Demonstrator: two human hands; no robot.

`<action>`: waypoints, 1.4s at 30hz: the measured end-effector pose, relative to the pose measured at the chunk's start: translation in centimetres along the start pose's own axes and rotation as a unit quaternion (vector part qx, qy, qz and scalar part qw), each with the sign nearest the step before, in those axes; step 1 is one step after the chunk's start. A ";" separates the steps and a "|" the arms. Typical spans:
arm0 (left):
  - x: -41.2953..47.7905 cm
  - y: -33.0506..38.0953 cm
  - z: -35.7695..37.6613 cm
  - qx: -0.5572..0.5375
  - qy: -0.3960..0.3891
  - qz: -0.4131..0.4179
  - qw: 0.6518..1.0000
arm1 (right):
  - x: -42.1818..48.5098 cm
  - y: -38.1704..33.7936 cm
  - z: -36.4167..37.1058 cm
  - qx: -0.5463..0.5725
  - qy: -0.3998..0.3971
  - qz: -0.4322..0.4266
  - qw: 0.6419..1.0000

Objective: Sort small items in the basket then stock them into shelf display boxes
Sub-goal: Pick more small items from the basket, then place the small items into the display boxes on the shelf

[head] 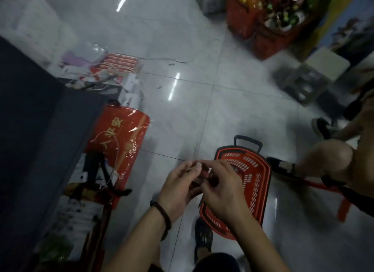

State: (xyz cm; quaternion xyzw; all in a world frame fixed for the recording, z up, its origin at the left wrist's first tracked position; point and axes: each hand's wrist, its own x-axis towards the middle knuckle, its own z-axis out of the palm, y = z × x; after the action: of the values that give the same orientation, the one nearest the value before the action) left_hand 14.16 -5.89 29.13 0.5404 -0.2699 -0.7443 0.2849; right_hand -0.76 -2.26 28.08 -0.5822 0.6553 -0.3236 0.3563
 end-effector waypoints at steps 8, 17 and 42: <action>-14.4 2.3 -7.1 -0.128 0.086 0.110 0.982 | -2.5 -14.2 0.9 -0.028 -0.189 -0.114 0.975; -28.7 2.5 -22.0 -0.261 0.202 0.205 0.922 | -7.3 -29.5 13.6 -0.022 -0.303 -0.211 0.929; -52.9 10.1 -47.4 -0.210 0.399 0.384 0.806 | -13.6 -60.7 37.7 -0.068 -0.429 -0.503 0.747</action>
State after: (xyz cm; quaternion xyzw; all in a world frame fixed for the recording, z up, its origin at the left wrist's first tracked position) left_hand 74.34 20.52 57.87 0.5686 -0.1554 -0.3313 0.7367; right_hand 64.30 4.04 60.01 -0.9277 0.0650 -0.1265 0.3451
